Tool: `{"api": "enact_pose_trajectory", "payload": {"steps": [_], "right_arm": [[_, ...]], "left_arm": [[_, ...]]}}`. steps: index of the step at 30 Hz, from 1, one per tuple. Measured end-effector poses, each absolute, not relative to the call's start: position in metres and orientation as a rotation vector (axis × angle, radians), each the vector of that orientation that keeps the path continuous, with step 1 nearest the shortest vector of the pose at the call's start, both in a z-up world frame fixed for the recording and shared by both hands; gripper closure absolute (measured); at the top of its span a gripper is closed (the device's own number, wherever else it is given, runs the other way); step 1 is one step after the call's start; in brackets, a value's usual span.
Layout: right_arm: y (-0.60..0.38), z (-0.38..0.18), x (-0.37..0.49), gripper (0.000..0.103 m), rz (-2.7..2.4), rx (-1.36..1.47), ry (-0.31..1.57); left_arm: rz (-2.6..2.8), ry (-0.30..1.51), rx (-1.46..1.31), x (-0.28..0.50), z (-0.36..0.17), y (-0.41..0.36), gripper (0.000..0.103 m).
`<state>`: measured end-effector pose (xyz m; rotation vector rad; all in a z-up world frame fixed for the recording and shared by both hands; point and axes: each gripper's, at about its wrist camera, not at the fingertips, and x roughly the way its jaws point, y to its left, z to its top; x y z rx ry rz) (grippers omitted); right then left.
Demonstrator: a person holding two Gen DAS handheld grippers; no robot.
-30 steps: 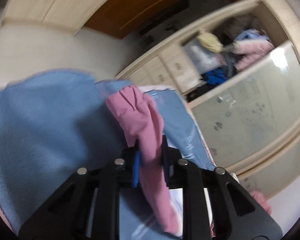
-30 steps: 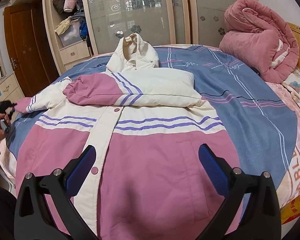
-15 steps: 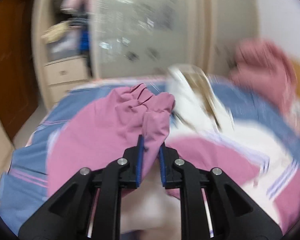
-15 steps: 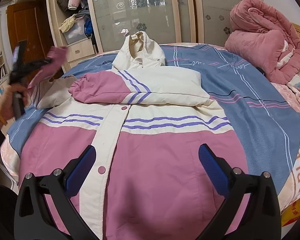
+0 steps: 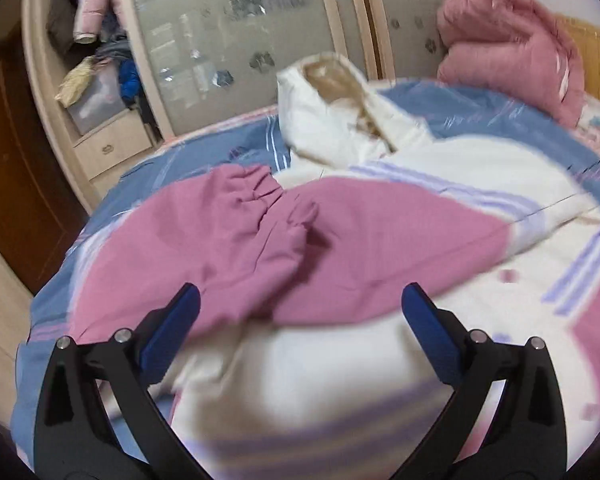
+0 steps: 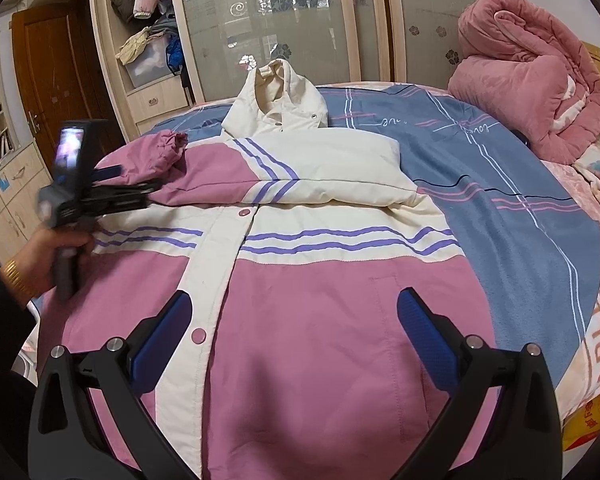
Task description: Fold large clothes
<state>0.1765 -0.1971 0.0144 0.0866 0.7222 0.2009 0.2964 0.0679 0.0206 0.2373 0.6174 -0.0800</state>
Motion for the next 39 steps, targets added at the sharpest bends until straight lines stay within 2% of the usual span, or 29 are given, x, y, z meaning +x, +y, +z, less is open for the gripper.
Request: {"api": "enact_pose_trajectory", "payload": {"steps": [6,11,16,23,39], "right_arm": [[-0.205,0.017,0.171,0.001,0.189,0.087,0.707],[-0.216,0.014,0.171,0.001,0.167,0.109,0.713],[-0.22,0.009,0.168,0.001,0.148,0.107,0.717],[-0.225,0.007,0.164,0.001,0.143,0.143,0.717],[-0.212,0.007,0.165,0.001,0.158,0.126,0.705]], "left_arm": [[-0.098,0.467,0.057,0.162,0.072,0.061,0.002],[-0.063,0.461,-0.054,0.105,0.058,0.053,0.002],[-0.043,0.575,-0.045,0.108,0.038,0.052,0.002],[-0.043,0.631,-0.041,0.115,0.024,0.056,0.002],[-0.056,0.632,-0.001,0.111,0.022,0.046,0.002]]}}
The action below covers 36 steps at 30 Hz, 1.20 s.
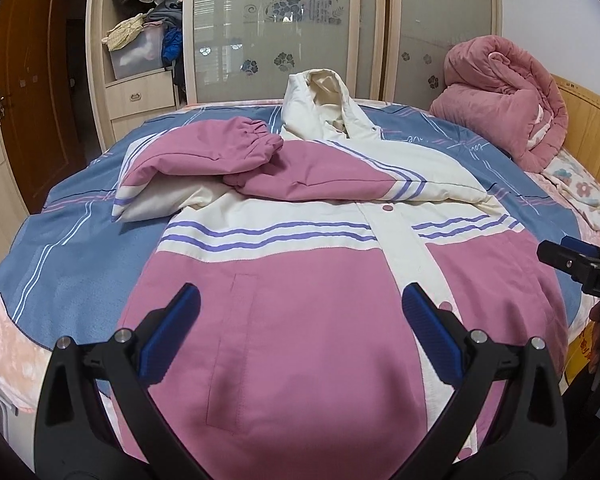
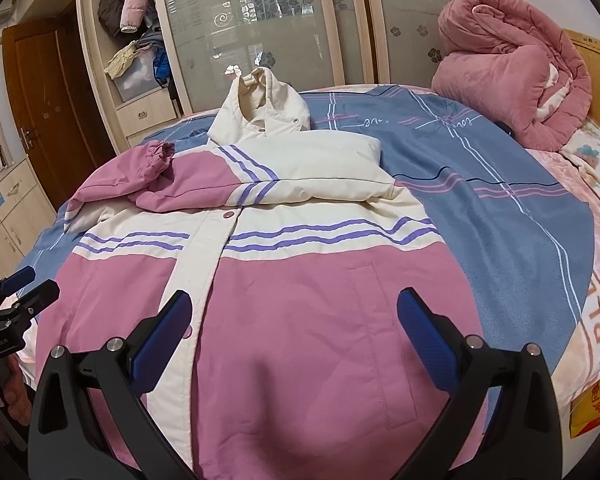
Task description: Fold large clothes
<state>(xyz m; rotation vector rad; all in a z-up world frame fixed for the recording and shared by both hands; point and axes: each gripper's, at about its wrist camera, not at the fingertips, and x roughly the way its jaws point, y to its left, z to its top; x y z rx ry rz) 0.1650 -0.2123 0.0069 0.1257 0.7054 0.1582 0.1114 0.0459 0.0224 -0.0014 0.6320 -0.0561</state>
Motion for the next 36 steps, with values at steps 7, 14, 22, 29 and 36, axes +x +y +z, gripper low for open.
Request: {"api": "enact_pose_trajectory", "payload": {"steps": [7,14,22,29,36], "right_arm": [[-0.212,0.005,0.168,0.001,0.159,0.127,0.708],[-0.208,-0.001,0.171,0.001,0.151,0.112,0.715],[-0.206,-0.002,0.172,0.001,0.145,0.112,0.711],[-0.202,-0.002,0.172,0.001,0.147,0.102,0.709],[-0.198,-0.004,0.175,0.001,0.15,0.095,0.711]], "left_arm": [[-0.024,0.617,-0.021,0.115,0.021,0.053,0.002],[-0.036,0.6,0.009,0.115,0.019,0.049,0.002],[-0.037,0.598,0.007,0.114,0.021,0.049,0.002],[-0.05,0.603,0.004,0.111,0.023,0.05,0.002],[-0.066,0.596,-0.002,0.109,0.028,0.049,0.002]]}}
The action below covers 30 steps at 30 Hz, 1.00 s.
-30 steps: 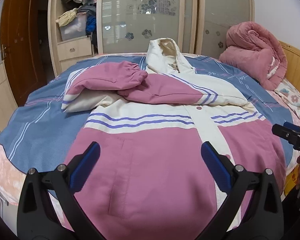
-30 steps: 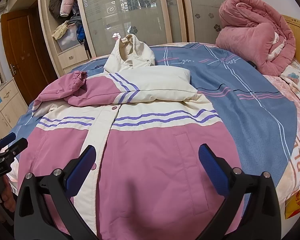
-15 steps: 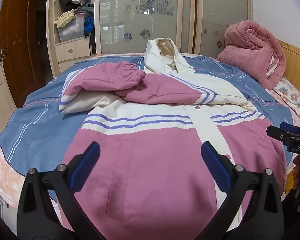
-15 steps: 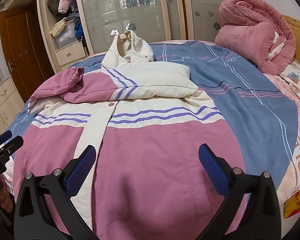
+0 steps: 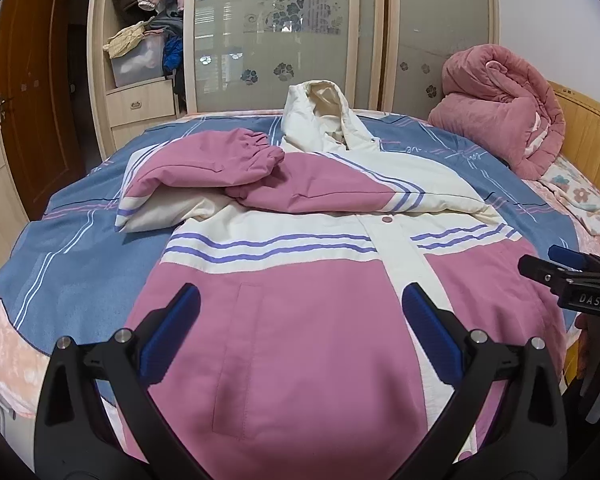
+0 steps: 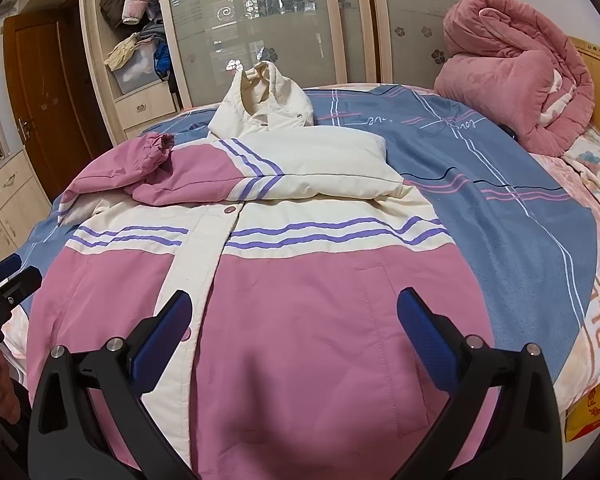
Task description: Fold large clothes
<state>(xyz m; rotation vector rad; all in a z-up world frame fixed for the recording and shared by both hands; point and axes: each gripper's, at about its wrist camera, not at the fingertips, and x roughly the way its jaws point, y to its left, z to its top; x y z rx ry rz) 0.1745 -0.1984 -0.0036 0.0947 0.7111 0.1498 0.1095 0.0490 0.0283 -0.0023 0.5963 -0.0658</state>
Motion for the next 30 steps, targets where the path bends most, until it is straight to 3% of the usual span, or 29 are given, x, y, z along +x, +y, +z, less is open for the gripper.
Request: {"api": "enact_pose_trajectory", "payload": {"steps": [12,20,28,30], "right_arm": [[-0.197,0.001,0.177,0.001,0.183,0.131,0.708],[-0.17,0.035,0.204,0.001,0.351,0.26,0.732],[-0.12,0.05,0.281,0.03,0.557,0.39,0.827],[-0.103,0.047,0.307,0.032,0.594,0.423,0.861]], "left_arm": [[-0.106,0.583,-0.035,0.108,0.038,0.042,0.002],[-0.127,0.594,-0.008,0.11,0.035,0.031,0.002],[-0.126,0.599,-0.05,0.115,0.036,0.043,0.002],[-0.123,0.589,-0.063,0.114,0.038,0.046,0.002]]}}
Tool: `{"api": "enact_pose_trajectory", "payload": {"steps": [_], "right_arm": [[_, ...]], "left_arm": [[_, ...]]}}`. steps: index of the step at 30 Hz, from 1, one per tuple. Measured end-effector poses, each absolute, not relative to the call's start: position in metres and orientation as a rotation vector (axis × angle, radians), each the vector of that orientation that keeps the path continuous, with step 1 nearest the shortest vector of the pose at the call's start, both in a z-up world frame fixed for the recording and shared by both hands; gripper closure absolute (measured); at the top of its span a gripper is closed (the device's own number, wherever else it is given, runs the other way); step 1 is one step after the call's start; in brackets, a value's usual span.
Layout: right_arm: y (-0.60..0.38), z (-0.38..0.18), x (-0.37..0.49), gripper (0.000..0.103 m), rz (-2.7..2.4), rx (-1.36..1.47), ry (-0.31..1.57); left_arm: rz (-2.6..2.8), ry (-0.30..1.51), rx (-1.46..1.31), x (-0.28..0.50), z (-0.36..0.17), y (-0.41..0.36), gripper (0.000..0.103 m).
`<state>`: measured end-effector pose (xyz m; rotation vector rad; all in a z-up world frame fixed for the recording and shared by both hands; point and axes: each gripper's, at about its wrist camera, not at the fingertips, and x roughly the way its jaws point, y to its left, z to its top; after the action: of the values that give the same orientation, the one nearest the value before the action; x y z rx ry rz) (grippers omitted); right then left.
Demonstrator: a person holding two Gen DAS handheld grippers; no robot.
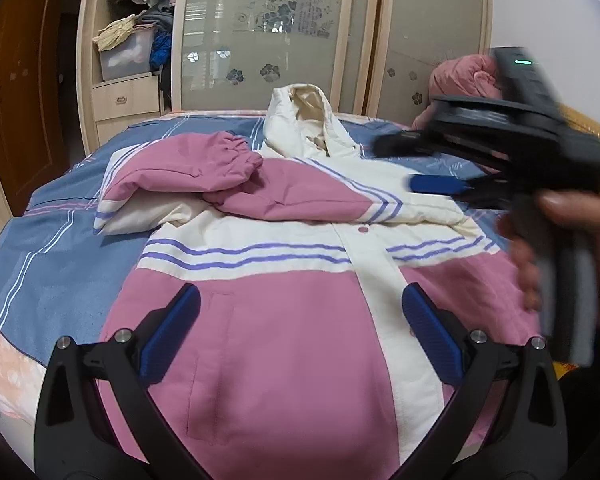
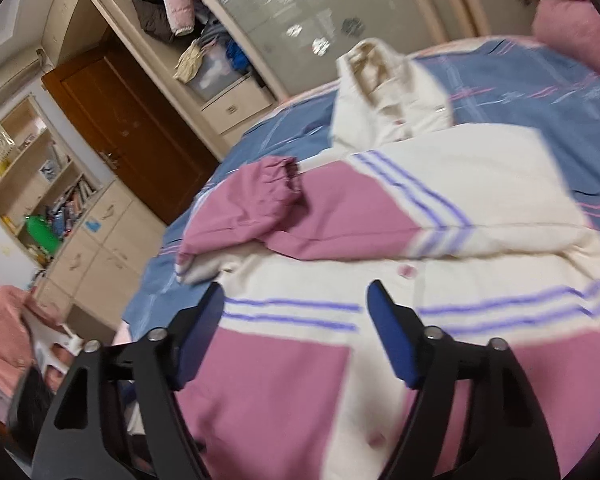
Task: Fold large clothes
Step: 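Grasp the cuff of the top pink sleeve with the right tool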
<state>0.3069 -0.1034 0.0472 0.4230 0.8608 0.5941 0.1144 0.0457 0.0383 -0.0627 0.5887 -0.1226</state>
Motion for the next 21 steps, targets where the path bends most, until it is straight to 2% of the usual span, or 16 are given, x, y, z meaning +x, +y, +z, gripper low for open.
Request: {"api": "enact_pose_trajectory", "payload": {"steps": [3,6,8,13,17,19,21], "right_arm": [[-0.077,0.038,0.347,0.041,0.641,0.467,0.931],[-0.053,0.02,0.385,0.042,0.656,0.54,1.019],[-0.035,0.01,0.409,0.047,0.653,0.541,1.055],[-0.014,-0.011,0.448,0.053,0.62,0.596,1.094],[-0.008,-0.028,0.47,0.054,0.574,0.66,1.125],[-0.003,-0.033,0.476,0.064,0.591,0.677,1.136],[0.003,-0.033,0.478,0.069,0.608,0.685,1.141]], "left_arm": [[-0.112,0.587,-0.075,0.116,0.039,0.051,0.002],[-0.102,0.583,-0.1,0.117,0.041,0.059,0.002],[-0.091,0.573,-0.115,0.116,0.043,0.064,0.002],[-0.072,0.566,-0.151,0.117,0.045,0.076,0.002],[-0.062,0.555,-0.17,0.118,0.048,0.083,0.002],[-0.061,0.552,-0.175,0.118,0.049,0.085,0.002],[-0.059,0.551,-0.178,0.118,0.05,0.087,0.002]]}}
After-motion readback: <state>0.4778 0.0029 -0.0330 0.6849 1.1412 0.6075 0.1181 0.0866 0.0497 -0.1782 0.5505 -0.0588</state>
